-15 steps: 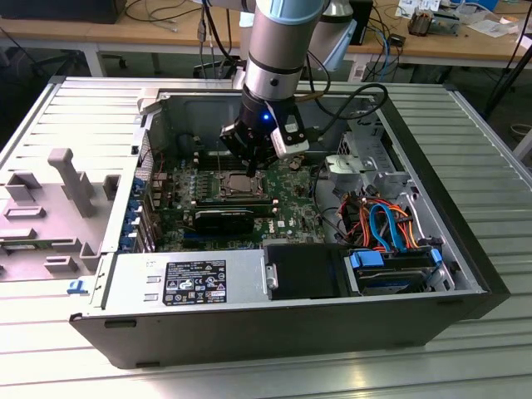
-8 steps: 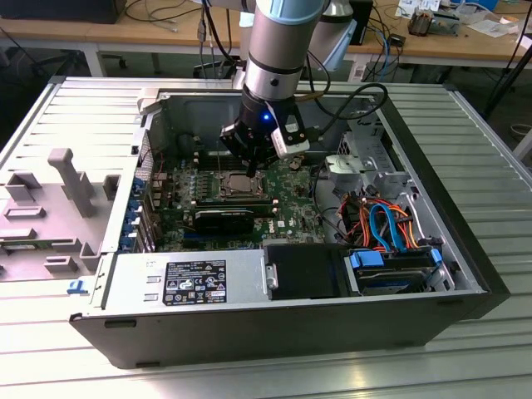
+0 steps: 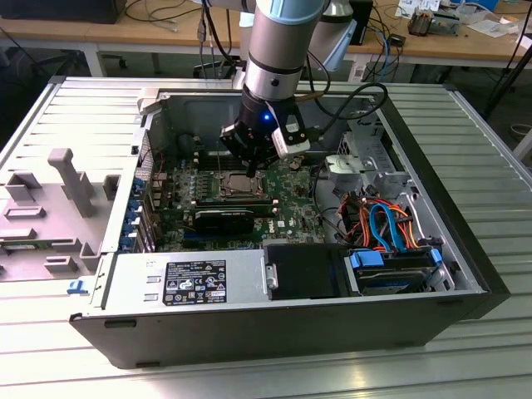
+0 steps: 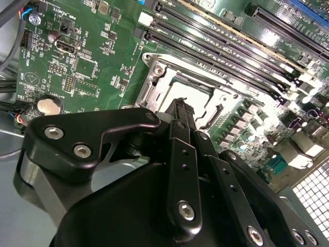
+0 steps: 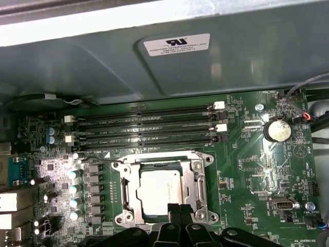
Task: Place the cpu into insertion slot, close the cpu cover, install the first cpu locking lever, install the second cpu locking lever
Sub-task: 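Install the first cpu locking lever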
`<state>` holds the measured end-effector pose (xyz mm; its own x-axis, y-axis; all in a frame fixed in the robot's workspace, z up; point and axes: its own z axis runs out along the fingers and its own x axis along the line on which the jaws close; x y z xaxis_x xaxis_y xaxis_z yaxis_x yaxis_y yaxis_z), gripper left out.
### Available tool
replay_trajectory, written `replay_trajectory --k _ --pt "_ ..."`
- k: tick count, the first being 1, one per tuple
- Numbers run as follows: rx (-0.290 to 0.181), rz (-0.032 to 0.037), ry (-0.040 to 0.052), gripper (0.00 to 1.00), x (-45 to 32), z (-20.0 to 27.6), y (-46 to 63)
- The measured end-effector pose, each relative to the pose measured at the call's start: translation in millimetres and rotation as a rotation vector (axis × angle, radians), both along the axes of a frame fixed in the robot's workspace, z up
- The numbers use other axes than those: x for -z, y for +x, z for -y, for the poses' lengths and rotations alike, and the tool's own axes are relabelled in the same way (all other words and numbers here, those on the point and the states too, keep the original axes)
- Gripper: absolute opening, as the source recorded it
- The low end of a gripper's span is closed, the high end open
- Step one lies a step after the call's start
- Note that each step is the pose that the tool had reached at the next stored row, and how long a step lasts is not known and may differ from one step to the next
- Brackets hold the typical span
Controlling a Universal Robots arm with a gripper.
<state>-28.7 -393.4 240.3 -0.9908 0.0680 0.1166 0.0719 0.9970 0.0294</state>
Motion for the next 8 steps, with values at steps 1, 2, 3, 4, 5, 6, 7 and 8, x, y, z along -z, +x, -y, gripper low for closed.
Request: replay_trajectory --k 1,2,3,4,5,6,7,8 --pt "-0.001 0.0000 0.0000 0.11 0.0 0.0 0.0" --pt "-0.003 0.0000 0.0000 0.11 0.0 0.0 0.0" --pt "-0.004 0.0000 0.0000 0.11 0.0 0.0 0.0" --pt "-0.005 0.0000 0.0001 0.11 0.0 0.0 0.0" --pt "-0.007 0.0001 0.0000 0.11 0.0 0.0 0.0" --pt "-0.008 0.0001 0.0000 0.11 0.0 0.0 0.0" --pt "-0.010 0.0000 0.0000 0.11 0.0 0.0 0.0" --pt "-0.011 0.0000 0.0001 0.11 0.0 0.0 0.0"
